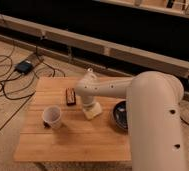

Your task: Wipe the white sponge on the table

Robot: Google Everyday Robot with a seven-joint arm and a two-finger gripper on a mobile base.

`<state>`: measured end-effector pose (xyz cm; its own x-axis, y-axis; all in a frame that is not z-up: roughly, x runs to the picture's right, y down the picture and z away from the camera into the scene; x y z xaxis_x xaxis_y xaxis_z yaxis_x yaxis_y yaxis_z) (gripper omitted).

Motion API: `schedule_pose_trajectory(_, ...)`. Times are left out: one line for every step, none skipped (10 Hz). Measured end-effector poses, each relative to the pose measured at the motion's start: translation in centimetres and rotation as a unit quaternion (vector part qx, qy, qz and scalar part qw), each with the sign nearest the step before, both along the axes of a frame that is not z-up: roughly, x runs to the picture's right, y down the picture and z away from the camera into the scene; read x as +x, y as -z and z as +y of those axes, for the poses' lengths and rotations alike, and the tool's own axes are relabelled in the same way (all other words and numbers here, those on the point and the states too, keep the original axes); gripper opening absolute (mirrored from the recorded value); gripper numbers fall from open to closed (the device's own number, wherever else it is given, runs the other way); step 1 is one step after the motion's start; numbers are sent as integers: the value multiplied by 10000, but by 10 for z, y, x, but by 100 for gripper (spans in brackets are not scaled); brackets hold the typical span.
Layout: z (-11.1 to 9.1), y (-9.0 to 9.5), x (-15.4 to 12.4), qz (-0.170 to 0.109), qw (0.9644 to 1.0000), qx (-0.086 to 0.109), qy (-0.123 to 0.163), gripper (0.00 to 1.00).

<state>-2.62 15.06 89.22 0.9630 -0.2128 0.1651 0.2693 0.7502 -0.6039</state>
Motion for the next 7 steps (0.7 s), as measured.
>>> schedule_pose_trajectory(-2,1,1,-19,10000,1,12,1)
schedule_pose_trajectory(-3,1,0,-69,10000,-20,13,0)
schedule_pose_trajectory(-4,2,-2,-161,9999,-62,6,0)
schedule_pose_trajectory(-6,2,-3,-224,9997,-90,5,0)
schedule_pose_trajectory(-10,1,-5,-311,9994,-137,15,0)
schedule_pose_trajectory(-14,0,-5,-387,9991,-184,23,0)
schedule_pose_trajectory(-18,-2,-6,-487,9985,-261,17,0)
